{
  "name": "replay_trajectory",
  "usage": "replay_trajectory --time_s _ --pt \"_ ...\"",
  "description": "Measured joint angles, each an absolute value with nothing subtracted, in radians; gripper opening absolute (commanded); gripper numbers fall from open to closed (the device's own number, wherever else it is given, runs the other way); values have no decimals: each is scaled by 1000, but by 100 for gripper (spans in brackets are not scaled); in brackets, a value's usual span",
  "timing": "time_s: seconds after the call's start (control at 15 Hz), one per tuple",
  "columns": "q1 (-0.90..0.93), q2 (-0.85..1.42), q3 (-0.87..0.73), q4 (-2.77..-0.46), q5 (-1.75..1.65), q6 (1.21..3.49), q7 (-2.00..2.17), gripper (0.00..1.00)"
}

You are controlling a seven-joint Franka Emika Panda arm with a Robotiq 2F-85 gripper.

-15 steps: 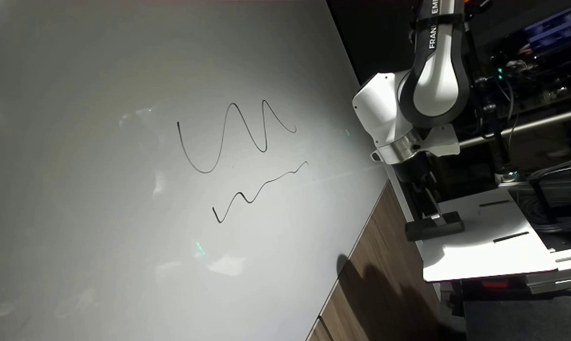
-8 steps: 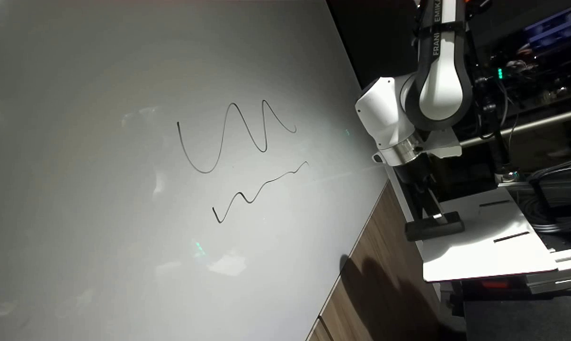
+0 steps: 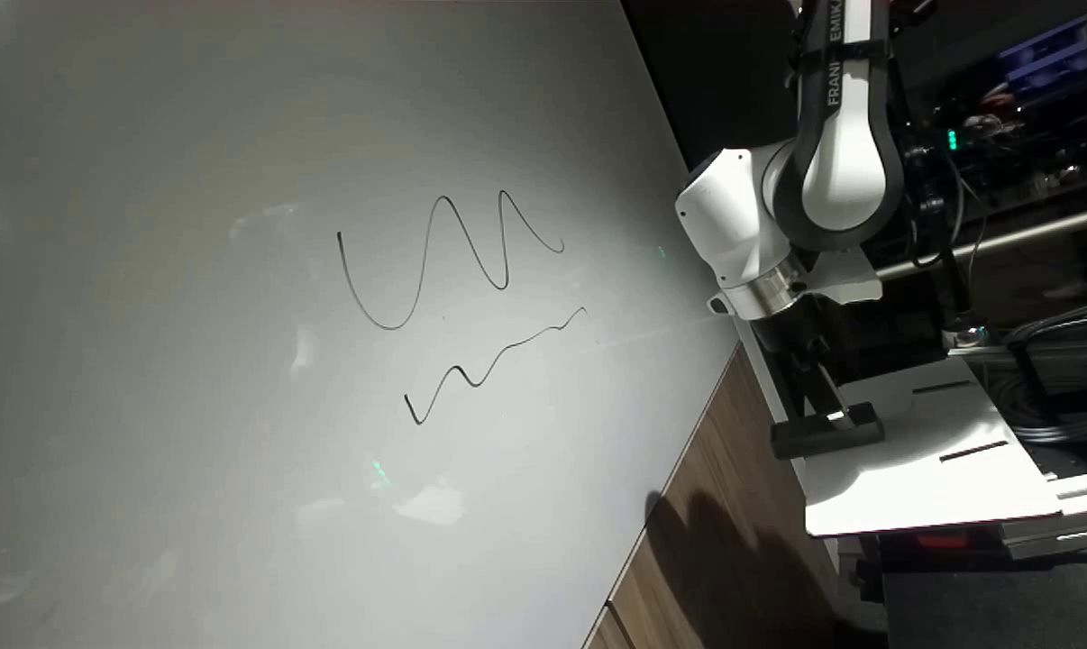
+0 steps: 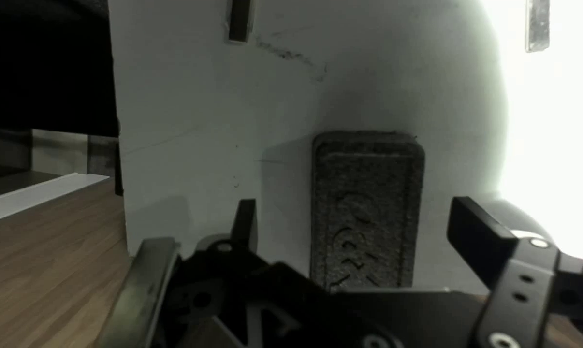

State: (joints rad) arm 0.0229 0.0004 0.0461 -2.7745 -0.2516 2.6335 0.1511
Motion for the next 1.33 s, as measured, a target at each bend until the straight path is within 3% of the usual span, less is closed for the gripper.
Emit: replay_trajectory --time_s 0.73,0.8,0.87,1.2,1.33 --pt "43 42 48 -2774 -252 2686 151 100" --pt "43 48 48 -2774 -252 2692 151 75" --pt "44 51 48 -2774 -252 2696 151 74" --pt "58 57 48 -2773 -252 2707 153 35" --pt "65 57 48 -2772 -252 2707 154 32"
